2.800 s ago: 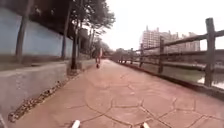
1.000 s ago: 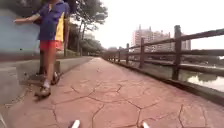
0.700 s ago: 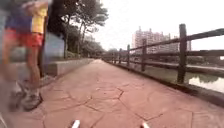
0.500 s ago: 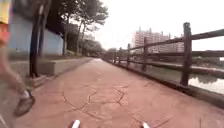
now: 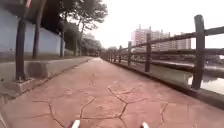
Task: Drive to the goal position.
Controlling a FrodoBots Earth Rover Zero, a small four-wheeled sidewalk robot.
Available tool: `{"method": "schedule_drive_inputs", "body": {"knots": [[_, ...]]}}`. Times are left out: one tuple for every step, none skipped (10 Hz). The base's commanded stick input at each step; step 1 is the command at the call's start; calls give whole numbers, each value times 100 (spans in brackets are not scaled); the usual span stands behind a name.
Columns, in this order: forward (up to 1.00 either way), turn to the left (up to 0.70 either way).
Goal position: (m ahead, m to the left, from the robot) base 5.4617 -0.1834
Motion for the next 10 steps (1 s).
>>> {"method": "schedule_drive_inputs", "body": {"knots": [[70, 7], [70, 6], [70, 6], [70, 6], [70, 6], [70, 6], [70, 6], [70, 5], [70, 5], [70, 4]]}}
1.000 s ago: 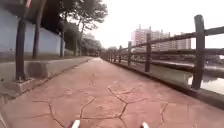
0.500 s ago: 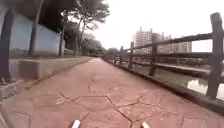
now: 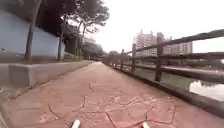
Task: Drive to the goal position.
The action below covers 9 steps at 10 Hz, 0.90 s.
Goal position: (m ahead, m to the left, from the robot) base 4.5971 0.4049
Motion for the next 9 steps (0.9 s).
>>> {"method": "schedule_drive_inputs", "body": {"knots": [[70, 3], [70, 3], [70, 3], [70, 3], [70, 3], [70, 3], [70, 3], [70, 3], [70, 3]]}}
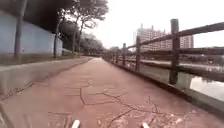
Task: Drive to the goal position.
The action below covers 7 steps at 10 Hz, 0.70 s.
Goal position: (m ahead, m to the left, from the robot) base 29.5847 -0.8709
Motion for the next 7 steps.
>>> {"method": "schedule_drive_inputs", "body": {"knots": [[70, 3], [70, 1], [70, 0], [70, 0], [70, 0], [70, 0], [70, 1]]}}
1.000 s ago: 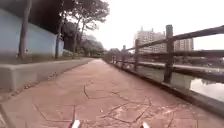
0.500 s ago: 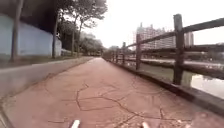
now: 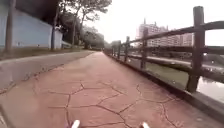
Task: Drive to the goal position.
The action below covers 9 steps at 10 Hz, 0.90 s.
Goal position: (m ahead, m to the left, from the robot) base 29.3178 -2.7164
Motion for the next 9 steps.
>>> {"method": "schedule_drive_inputs", "body": {"knots": [[70, 19], [70, 35], [70, 35], [70, 25], [70, 2], [70, 0], [70, 0], [70, 0], [70, 0]]}}
